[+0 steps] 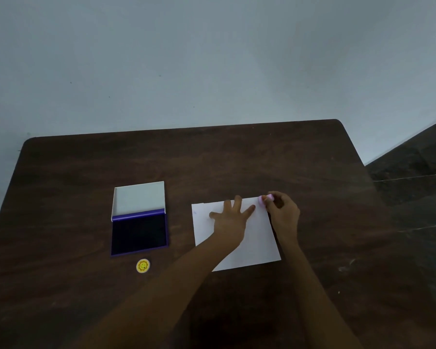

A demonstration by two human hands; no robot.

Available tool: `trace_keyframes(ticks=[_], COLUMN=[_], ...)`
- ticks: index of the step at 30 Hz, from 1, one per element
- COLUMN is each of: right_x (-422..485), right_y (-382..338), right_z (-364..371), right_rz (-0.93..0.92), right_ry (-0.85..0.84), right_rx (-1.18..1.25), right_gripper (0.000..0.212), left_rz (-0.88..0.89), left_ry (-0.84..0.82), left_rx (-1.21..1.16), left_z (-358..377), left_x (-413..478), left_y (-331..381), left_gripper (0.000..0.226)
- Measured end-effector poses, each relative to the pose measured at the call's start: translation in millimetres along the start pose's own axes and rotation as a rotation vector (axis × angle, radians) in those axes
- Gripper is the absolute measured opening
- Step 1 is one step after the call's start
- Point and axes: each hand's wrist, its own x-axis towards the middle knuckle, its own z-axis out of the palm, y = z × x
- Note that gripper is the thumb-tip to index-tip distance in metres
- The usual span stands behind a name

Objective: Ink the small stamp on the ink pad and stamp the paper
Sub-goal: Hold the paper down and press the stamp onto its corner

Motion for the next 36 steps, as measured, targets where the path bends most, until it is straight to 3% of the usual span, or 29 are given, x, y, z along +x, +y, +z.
trace_keyframes(ticks=[6, 14, 26, 28, 31, 32, 36], right_x=[3.2, -3.9, -7.3, -3.3, 16.3, 21.7, 28.6], right_y=[-1.1, -5.4, -17.8, -21.2, -35.5, -39.5, -38.6], right_z=[4.0, 11.5, 17.5, 17.6, 15.6, 14.0, 11.2], right_rz=[-0.023, -0.261, -0.277, -0.173, 0.288, 0.354, 0.292], right_ry=[-0.016, -0.022, -0.084, -0.114, -0.159, -0.189, -0.21], right_rx=[-0.197, -0.441, -0.609, -0.607, -0.473, -0.476, -0.439], right_gripper=[0.028, 0.021, 0.025, 0.029, 0.035, 0.036, 0.028], left_rz=[0.007, 0.014, 0.02, 0.021, 0.02, 0.02, 0.026], left_ry=[0.002, 0.018, 0.013, 0.007, -0.003, 0.001, 0.007], left_rx=[0.007, 0.02, 0.015, 0.003, -0.015, -0.017, -0.025], left_z=[2.8, 1.4, -0.9, -0.9, -2.2, -2.6, -2.3], left_x=[-1.4, -3.9, -5.5, -5.7, -6.1, -6.5, -7.8], left_y=[-4.2, -5.0, -5.1, -5.2, -5.2, -5.2, -5.4], left_gripper=[0.085, 0.084, 0.083, 0.083, 0.082, 0.081, 0.08])
